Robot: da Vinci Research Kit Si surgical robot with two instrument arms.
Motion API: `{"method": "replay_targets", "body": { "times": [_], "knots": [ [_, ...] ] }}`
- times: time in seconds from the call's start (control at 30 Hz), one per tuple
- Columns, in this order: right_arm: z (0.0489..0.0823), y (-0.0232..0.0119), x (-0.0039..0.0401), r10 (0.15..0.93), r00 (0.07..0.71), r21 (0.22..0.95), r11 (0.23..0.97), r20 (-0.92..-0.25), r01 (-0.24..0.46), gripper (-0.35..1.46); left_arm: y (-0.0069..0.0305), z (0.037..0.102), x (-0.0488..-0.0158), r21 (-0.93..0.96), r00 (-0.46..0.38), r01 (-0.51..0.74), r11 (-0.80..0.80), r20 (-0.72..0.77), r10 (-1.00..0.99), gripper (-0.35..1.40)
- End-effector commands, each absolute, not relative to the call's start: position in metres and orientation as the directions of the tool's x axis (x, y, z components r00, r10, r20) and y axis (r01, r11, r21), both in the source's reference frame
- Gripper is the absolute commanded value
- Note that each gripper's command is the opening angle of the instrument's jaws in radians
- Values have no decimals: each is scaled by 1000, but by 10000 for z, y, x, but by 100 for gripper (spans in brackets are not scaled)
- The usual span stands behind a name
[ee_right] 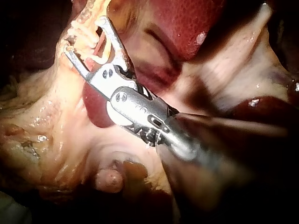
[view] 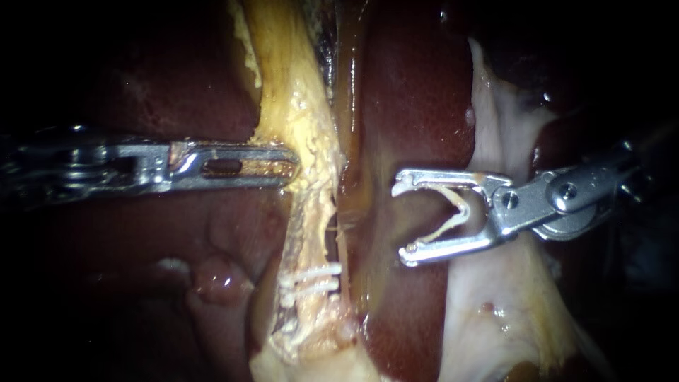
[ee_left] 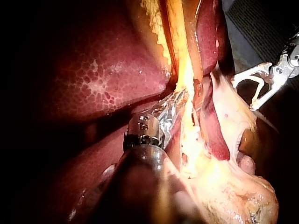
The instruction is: Clipping third clip left tube
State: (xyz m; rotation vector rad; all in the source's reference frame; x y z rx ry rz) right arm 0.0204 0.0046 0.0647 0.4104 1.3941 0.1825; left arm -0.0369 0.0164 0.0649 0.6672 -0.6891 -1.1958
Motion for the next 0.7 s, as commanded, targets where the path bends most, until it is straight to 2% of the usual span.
{"method": "replay_targets", "body": {
  "times": [0.03, 0.2, 0.33, 0.5, 0.7],
  "knots": [
    [647, 46, 204, 362, 176, 385, 916, -915, 115, 60, 164, 649, -368, 773, 220, 591, 232, 123, -968, -35],
    [649, 43, 206, 387, 178, 410, 905, -905, 115, 60, 166, 645, -359, 774, 224, 588, 233, 122, -967, -35],
    [657, 35, 216, 435, 182, 459, 881, -882, 120, 60, 176, 633, -334, 764, 214, 601, 234, 127, -968, -35],
    [677, 18, 241, 534, 194, 562, 815, -823, 141, 60, 202, 607, -289, 753, 178, 619, 222, 141, -974, -35],
    [698, -1, 282, 657, 225, 692, 704, -720, 157, 60, 210, 590, -266, 751, 154, 627, 208, 142, -978, -35]
  ]
}}
